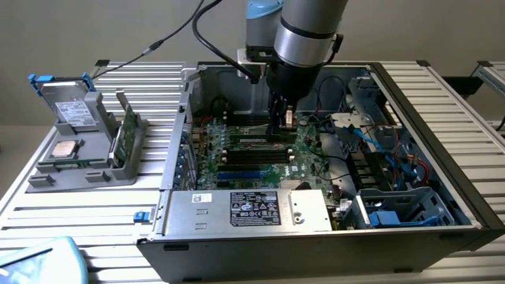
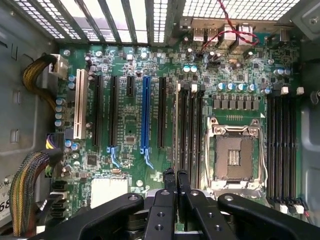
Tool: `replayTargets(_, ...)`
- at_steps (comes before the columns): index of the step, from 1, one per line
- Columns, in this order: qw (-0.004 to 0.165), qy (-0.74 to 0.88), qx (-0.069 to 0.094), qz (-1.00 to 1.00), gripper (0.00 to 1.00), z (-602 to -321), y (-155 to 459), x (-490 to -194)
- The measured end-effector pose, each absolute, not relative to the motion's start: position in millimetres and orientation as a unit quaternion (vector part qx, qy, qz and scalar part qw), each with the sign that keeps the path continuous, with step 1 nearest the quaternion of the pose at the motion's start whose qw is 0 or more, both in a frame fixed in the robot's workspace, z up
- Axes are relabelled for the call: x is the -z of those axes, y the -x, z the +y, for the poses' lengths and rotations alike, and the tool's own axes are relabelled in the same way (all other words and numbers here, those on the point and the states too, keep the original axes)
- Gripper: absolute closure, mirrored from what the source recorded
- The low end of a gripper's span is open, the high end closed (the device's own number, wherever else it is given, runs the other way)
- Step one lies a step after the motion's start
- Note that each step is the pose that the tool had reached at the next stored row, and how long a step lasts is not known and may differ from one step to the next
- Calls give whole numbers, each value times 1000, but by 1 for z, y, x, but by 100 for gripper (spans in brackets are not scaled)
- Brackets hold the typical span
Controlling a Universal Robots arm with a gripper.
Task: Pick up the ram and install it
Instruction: 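Insert the ram into the slot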
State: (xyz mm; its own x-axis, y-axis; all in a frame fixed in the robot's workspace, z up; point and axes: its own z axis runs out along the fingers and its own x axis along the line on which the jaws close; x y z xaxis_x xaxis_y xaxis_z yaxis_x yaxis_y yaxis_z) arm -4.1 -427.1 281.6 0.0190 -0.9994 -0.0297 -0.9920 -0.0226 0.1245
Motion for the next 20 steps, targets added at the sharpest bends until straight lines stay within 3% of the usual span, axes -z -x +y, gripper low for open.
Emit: replayTargets(20,36,-713,52,-698,87,-419,8,-245)
